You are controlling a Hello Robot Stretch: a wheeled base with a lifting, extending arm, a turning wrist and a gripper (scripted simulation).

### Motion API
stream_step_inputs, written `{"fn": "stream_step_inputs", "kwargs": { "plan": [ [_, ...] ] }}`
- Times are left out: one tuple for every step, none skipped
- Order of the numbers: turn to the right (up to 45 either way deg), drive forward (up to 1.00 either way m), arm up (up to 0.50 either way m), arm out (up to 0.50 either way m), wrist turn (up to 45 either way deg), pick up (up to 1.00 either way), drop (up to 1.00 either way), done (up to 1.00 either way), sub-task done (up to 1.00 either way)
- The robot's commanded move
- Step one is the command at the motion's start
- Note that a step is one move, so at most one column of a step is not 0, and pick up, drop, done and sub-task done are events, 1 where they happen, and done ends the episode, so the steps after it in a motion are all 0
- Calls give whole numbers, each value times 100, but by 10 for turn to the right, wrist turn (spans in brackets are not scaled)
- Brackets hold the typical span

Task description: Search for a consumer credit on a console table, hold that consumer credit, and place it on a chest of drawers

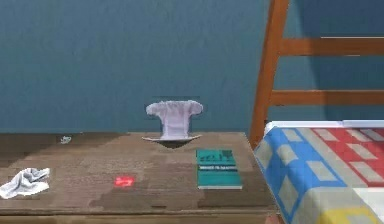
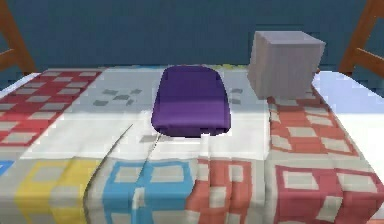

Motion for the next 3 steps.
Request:
{"fn": "stream_step_inputs", "kwargs": {
  "plan": [
    [-450, 0, 0, 0, 0, 0, 0, 0, 0],
    [-450, 0, 0, 0, 0, 0, 0, 0, 0],
    [-180, 0, 0, 0, 0, 0, 0, 0, 0]
  ]
}}
